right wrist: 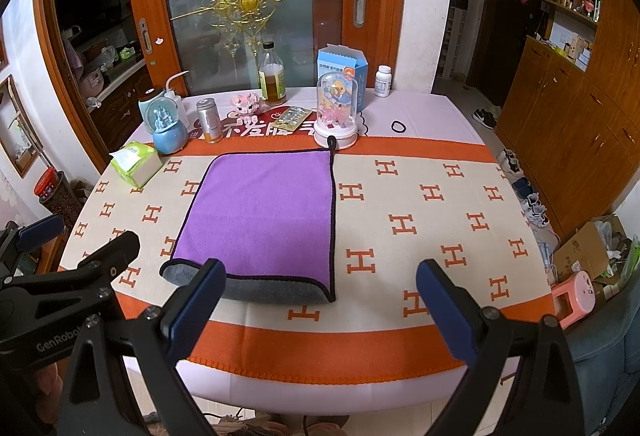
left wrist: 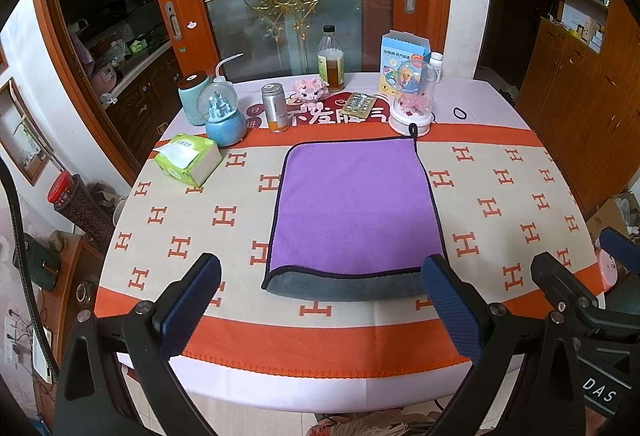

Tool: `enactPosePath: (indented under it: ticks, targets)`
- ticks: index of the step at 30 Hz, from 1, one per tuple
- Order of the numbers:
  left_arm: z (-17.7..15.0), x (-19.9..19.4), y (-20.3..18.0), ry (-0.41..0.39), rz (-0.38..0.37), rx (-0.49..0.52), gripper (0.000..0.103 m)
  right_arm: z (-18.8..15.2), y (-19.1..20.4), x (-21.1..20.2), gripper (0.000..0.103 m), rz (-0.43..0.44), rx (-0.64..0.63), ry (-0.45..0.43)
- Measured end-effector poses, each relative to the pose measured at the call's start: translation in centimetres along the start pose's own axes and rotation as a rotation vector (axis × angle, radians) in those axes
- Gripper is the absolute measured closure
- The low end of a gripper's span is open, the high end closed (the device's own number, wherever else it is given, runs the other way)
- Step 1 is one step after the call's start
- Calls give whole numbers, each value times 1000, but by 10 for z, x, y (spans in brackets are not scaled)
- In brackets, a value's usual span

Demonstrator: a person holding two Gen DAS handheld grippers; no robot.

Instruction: Fold towel

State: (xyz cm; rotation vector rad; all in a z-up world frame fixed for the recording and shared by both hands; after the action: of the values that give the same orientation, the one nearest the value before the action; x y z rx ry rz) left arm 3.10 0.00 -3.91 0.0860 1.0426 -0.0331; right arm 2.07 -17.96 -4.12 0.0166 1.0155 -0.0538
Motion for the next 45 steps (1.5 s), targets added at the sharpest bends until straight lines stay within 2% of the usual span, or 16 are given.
enactPosePath:
  ticks: [20,32,36,45]
  targets:
    - [0,0,0,-2,2,1,3,-3,3,-4,7,-1,-1,-5]
    - [-1,4,18,-6,2,2,3,-3,6,-4,7,-2,-1,-11]
    - [-1,0,20,-7,3,3,3,-7,12,-18,7,-2,0,-13]
    - [-2,0,19,-8,3,2,3,-9,9,-21,7,-3,0,-17]
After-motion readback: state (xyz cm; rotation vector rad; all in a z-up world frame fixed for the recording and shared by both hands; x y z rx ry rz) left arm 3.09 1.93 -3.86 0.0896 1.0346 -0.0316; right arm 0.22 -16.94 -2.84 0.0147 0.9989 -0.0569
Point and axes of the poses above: each gripper's, at about its wrist camera, not at the fingertips, and x roughly the way its jaws point, y to its left, z to its top, the point moved 5 cm from there along x, roughly the way its jaws point, and after that the axes turned 8 degrees about y, right-handed, at the moved point
